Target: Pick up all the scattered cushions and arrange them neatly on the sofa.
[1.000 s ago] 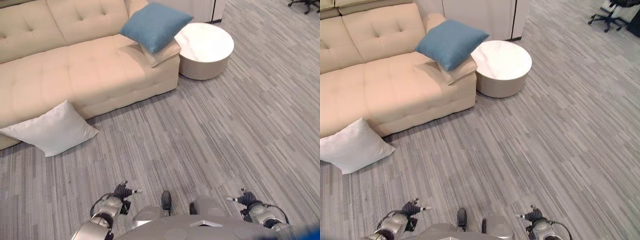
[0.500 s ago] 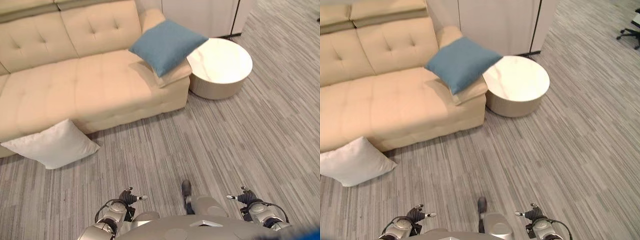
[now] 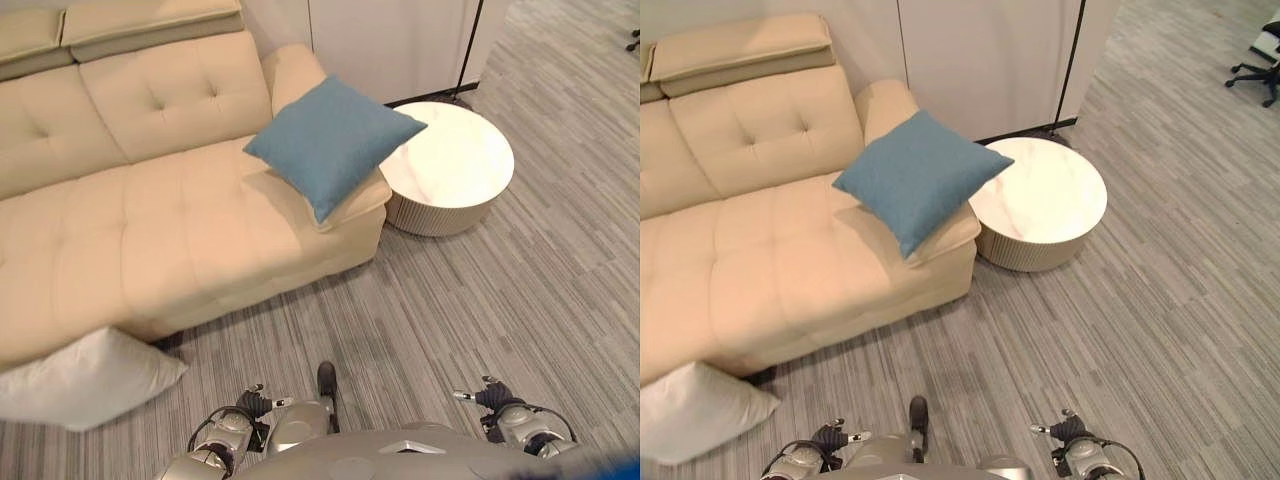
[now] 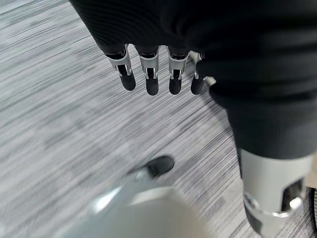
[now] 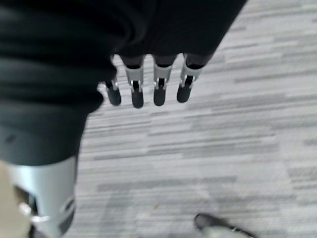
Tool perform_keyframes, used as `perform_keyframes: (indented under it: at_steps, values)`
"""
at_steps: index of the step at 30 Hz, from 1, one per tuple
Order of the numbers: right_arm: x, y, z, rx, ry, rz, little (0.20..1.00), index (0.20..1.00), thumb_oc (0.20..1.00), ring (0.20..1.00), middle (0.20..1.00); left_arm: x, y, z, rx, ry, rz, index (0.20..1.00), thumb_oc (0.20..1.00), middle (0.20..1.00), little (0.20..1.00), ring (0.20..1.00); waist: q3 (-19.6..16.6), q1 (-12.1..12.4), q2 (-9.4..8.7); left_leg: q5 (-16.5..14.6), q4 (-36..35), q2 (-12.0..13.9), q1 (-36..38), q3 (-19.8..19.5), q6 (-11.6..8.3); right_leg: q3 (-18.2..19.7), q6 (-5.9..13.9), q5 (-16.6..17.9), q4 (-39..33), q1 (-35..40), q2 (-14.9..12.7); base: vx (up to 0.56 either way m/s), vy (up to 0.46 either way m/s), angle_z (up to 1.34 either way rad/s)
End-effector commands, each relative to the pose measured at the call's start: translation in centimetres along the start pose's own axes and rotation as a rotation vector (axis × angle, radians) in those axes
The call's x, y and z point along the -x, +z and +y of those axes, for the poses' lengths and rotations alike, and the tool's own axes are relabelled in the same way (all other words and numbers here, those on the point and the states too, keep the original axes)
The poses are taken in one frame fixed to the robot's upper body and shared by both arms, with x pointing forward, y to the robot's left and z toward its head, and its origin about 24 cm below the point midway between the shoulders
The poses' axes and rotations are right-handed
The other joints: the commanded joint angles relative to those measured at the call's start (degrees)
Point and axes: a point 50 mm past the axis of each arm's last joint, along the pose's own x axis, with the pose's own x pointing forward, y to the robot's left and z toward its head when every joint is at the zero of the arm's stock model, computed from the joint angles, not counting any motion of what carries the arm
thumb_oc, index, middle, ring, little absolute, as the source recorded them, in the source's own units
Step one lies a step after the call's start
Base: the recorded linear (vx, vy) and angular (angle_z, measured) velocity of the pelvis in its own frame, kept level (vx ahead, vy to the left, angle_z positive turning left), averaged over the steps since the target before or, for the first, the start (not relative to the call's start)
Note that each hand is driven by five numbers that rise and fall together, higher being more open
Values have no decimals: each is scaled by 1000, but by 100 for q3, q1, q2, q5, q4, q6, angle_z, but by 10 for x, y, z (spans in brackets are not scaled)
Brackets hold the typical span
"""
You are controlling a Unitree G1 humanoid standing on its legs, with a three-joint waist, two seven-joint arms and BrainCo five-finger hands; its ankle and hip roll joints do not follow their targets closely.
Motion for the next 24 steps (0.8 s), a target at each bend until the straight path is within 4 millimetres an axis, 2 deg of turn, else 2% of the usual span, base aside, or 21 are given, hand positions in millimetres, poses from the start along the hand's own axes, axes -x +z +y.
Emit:
perform_keyframes:
  at_steps: [1,3,5,6,9,11,13,16,17,19,20,24]
  values:
    - [-3,17,-10,14,-31,-60,1000,1000,1000,1000,1000,0,3,5,-11,11,-32,1000,1000,1000,1000,1000,190,135,-56,-694,312,126,239,-31,-283,10,19,1409,-1444,-213,-19,266,84,34]
    - [-3,20,-10,6,-35,-71,1000,1000,1000,1000,1000,1,-3,5,-11,11,-11,1000,1000,1000,1000,1000,221,117,-51,-796,285,79,378,-114,-265,-201,-57,1398,-1848,-394,-29,231,-12,21]
    - [-3,23,-10,1,-35,-81,1000,1000,1000,1000,1000,1,-5,5,-8,15,-7,1000,1000,1000,1000,1000,258,76,-72,-895,292,38,510,-141,-268,-456,-83,1551,-2336,-540,-63,255,-67,22]
    - [-3,24,-12,7,-41,-87,1000,1000,1000,1000,1000,2,-9,7,3,20,0,1000,1000,1000,1000,1000,301,55,-90,-1011,316,4,641,-164,-281,-733,-36,1745,-2820,-666,-139,352,-135,12]
    - [-3,19,-14,4,-47,-76,1000,1000,1000,1000,1000,3,-12,9,-10,14,-4,1000,1000,1000,1000,1000,278,-21,-150,-1208,378,-67,799,-257,-302,-512,-74,1858,-3253,-533,-107,271,-120,19]
    - [-3,13,-20,-18,-62,-58,1000,1000,1000,1000,1000,3,-15,5,-19,-6,1,1000,1000,1000,1000,1000,203,-39,-147,-1348,566,-51,816,-312,-373,-443,-152,1877,-3348,-336,-71,236,-148,64]
    - [-3,11,-22,-47,-68,-57,1000,1000,1000,1000,1000,4,-16,4,-21,-12,1,1000,1000,1000,1000,1000,168,-67,-161,-1419,915,3,719,-265,-527,-446,-232,1781,-3458,-142,-7,131,-123,47]
    - [-3,14,-26,-65,-81,-63,1000,1000,1000,1000,1000,3,-8,7,-2,-9,-26,1000,1000,1000,1000,1000,324,12,-279,-957,2166,62,100,-205,-812,-455,-385,1744,-3565,97,-39,53,-119,16]
    - [-4,14,-28,-67,-83,-58,1000,1000,1000,1000,1000,2,-6,9,14,-5,-37,1000,1000,1000,1000,1000,386,85,-335,-913,2401,102,-151,-208,-795,-427,-445,1709,-3599,192,-39,79,-90,-5]
    - [-4,13,-30,-65,-89,-55,1000,1000,1000,1000,1000,3,-8,9,14,-4,-33,1000,1000,1000,1000,1000,390,130,-376,-1023,2102,218,-233,-169,-740,-423,-422,1658,-3648,266,-60,120,-16,-2]
    - [-4,13,-32,-66,-96,-56,1000,1000,1000,1000,1000,3,-11,9,10,-2,-22,1000,1000,1000,1000,1000,370,169,-389,-1070,1722,302,-221,-195,-723,-412,-391,1618,-3665,305,-57,138,37,-3]
    - [-4,13,-34,-61,-105,-63,1000,1000,1000,1000,1000,4,-19,6,24,-1,4,1000,1000,1000,1000,1000,334,239,-281,-784,1017,424,-165,-577,-764,-345,-377,1508,-3692,404,18,123,106,-11]
